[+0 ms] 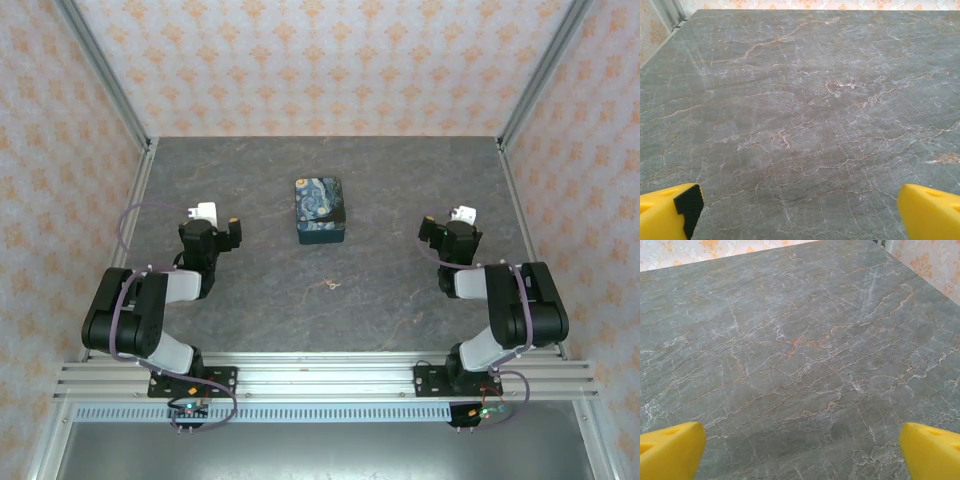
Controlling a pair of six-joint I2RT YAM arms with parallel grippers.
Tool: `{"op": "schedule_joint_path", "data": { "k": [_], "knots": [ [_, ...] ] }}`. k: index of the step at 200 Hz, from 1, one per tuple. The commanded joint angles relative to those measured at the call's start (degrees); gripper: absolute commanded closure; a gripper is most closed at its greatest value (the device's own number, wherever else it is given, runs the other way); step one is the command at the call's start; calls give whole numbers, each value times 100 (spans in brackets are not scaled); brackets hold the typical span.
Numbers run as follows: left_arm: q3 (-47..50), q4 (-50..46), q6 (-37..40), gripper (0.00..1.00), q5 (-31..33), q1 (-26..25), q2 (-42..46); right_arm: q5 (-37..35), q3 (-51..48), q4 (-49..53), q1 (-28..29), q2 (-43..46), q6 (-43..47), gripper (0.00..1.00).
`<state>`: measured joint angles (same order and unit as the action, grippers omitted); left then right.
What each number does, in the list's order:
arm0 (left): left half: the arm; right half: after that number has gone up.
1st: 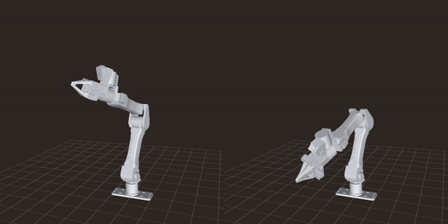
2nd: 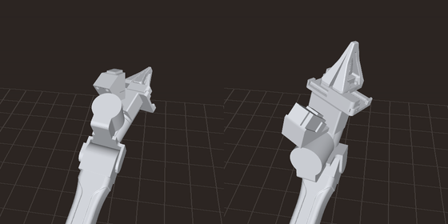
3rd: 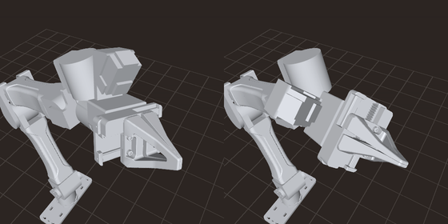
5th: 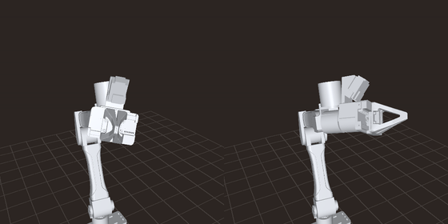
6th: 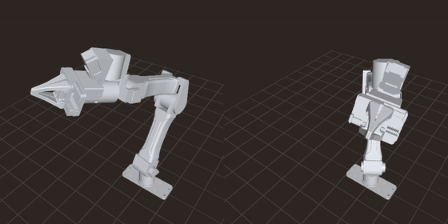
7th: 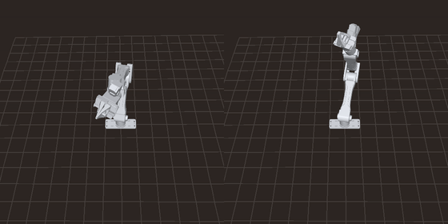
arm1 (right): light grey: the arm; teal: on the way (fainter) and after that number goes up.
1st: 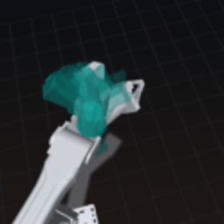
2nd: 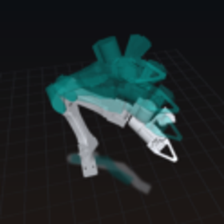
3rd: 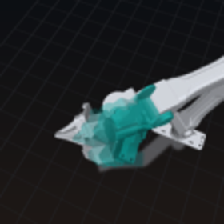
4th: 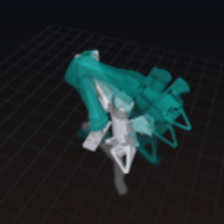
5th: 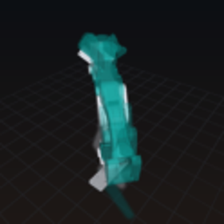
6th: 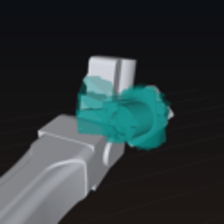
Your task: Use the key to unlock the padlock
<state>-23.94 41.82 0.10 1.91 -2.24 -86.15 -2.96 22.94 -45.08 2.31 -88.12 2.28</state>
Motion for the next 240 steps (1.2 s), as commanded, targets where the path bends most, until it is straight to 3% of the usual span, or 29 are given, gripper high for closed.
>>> {"op": "schedule_joint_path", "data": {
  "k": [1, 124, 135, 150, 177, 196, 225, 240],
  "knots": [
    [-58, 63, 79, 0, 99, 33, 28, 6, 45, -98, -34, 62, 62, 1],
    [-81, 49, 69, 0, 70, 40, 45, 230, 75, -25, -155, 78, -15, 1],
    [-330, -561, 24, 0, 125, 40, 242, -50, 85, -23, -156, 215, -120, 1],
    [-727, -1427, 55, 0, 96, 40, 541, -462, 449, 1174, -158, 796, -272, 1],
    [-1182, -2581, -280, 0, 320, 39, 1124, -547, 835, 2167, -167, 1621, -934, 1],
    [-1806, -3810, -776, 0, 240, 44, 1370, -185, 1195, 3017, -162, 1987, -1721, 1],
    [-2752, -5332, -1747, 0, -217, 33, 1469, 1715, 1103, 3093, -169, 2495, -1941, 1],
    [-3186, -5926, -2119, 0, -399, 15, 1431, 2252, 1161, 3341, -144, 2607, -2306, 4]
  ]
}}
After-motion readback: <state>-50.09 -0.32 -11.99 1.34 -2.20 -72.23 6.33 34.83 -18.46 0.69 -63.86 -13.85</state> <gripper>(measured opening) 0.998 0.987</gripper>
